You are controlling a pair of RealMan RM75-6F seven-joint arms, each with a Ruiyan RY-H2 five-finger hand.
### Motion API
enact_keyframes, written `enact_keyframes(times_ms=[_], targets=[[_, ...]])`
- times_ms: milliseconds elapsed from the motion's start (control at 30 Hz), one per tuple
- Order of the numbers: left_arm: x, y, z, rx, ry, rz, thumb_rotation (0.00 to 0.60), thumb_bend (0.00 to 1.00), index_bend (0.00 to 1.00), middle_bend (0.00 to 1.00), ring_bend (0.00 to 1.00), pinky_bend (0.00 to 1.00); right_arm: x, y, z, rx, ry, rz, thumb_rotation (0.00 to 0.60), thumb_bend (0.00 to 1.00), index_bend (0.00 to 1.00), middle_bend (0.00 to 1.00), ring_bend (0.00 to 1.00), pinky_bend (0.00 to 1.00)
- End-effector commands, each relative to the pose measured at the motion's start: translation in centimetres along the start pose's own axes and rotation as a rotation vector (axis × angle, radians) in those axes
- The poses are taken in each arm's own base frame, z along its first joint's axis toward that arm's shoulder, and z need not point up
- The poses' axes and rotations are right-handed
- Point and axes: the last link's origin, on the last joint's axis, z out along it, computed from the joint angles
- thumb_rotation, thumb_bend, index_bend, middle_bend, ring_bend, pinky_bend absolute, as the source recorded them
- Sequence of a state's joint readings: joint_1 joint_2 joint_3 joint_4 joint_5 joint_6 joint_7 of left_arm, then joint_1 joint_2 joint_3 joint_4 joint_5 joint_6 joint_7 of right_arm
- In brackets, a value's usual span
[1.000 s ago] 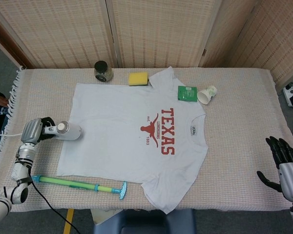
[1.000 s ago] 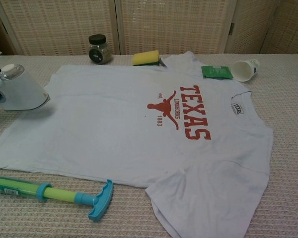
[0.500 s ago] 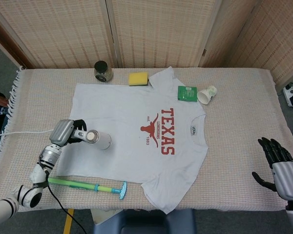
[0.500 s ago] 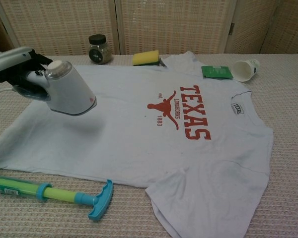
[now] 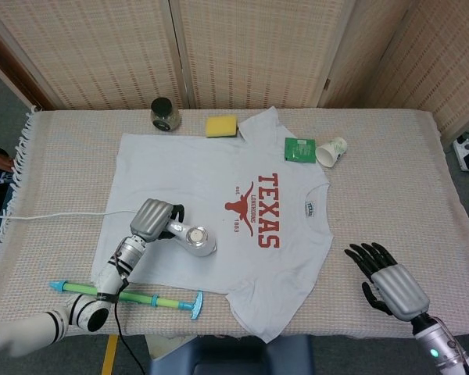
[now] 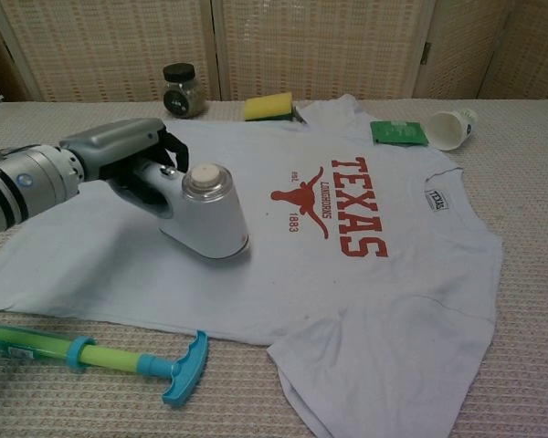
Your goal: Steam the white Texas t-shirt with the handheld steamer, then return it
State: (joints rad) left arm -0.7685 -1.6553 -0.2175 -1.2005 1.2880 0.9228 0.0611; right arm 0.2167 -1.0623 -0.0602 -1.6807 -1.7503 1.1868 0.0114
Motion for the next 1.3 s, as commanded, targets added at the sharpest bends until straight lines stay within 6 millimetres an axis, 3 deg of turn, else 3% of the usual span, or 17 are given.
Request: enact_keyframes(times_ms=[33,100,200,567,833,1167,1300], targets=[[-0.3,0.2,1.2,0.032,-0.017,-0.005,0.600,0.68,0.93,1.00,0.90,0.83,-1.2,-2.2,3.1,0.136,-0.106,-0.002,0.495,1.00,0.00,0.00,0.00,0.00],[-0.4,0.0,1.6,0.054,-0.021,-0.011,0.600,0.67,0.93,1.00,0.90,0.83,-1.5,-3.0,4.5,0.170,-0.125,-0.001,0.424,1.00,0.00,0.00,0.00,0.00],[-0.5,-0.4,1.9,0.080,-0.024,-0.020,0.600,0.67,0.93,1.00,0.90,0.83,-1.9,-3.8,6.3,0.198,-0.150,0.015,0.393,1.00,0.00,0.00,0.00,0.00],[-1.1,-1.6,3.0,0.149,-0.045,-0.030,0.600,0.67,0.93,1.00,0.90,0.83,-4.5,-5.0,9.8,0.233,-0.213,0.035,0.373,1.00,0.00,0.00,0.00,0.00],[-0.8,-4.0,2.4,0.216,-0.044,-0.035,0.600,0.67,0.92,1.00,0.90,0.83,-6.1,-4.8,10.4,0.231,-0.250,0.018,0.371,1.00,0.00,0.00,0.00,0.00],[1.4,-9.3,0.0,0.332,0.022,-0.077,0.600,0.67,0.92,1.00,0.90,0.83,-6.8,-4.4,9.6,0.222,-0.254,-0.005,0.374,1.00,0.00,0.00,0.00,0.00],[2.4,-9.5,-0.7,0.326,0.058,-0.139,0.600,0.67,0.92,1.00,0.90,0.83,-6.8,-4.2,9.2,0.224,-0.256,-0.010,0.375,1.00,0.00,0.00,0.00,0.00]])
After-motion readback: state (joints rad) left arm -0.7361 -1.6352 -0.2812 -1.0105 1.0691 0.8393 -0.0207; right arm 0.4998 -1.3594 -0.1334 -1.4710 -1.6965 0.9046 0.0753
